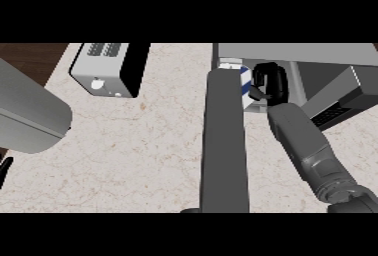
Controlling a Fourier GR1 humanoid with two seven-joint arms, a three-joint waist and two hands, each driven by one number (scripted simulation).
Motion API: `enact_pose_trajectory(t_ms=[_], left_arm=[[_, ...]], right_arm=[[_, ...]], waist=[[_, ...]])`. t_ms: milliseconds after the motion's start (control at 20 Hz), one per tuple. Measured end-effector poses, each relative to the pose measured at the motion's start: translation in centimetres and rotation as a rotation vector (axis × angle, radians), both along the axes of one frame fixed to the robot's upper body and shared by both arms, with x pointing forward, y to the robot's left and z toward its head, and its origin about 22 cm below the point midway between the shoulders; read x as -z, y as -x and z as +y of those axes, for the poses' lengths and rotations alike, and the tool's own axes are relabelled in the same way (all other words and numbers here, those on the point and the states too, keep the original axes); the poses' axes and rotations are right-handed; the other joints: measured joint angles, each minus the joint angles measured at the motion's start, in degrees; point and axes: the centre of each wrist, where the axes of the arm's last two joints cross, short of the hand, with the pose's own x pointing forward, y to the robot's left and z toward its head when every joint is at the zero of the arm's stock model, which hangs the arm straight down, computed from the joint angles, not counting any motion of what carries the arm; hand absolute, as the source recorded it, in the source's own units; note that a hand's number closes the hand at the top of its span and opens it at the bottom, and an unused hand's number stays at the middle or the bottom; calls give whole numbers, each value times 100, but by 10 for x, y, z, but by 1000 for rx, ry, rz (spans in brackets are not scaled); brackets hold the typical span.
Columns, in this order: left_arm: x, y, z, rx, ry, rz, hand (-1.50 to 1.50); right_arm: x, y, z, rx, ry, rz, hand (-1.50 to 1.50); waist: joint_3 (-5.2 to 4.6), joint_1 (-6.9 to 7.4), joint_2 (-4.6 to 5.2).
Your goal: Pick up the milk, place it into the microwave and close the microwave
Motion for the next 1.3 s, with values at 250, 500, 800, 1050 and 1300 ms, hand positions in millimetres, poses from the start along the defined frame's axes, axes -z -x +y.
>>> enact_pose_trajectory(t_ms=[250, 500, 800, 1050, 1300], left_arm=[[-1, -6, -2, 11, -6, -12, -150], [0, -12, -8, 24, -8, -11, -150], [0, -18, -4, 28, -10, -12, -150], [4, -22, -5, 45, -11, -6, -150], [5, -30, -6, 52, -7, 0, -150]], right_arm=[[-6, -5, 2, 94, 73, -6, 150], [-9, -6, -6, 163, 62, -12, 150], [-7, -5, -21, 223, 57, 4, 150], [-6, -2, -42, 270, 72, 29, 150], [-1, 2, -52, 312, 99, 55, 150]], waist=[[2, 54, 28], [3, 132, 71], [4, 197, 122], [12, 269, 170], [15, 312, 201]])
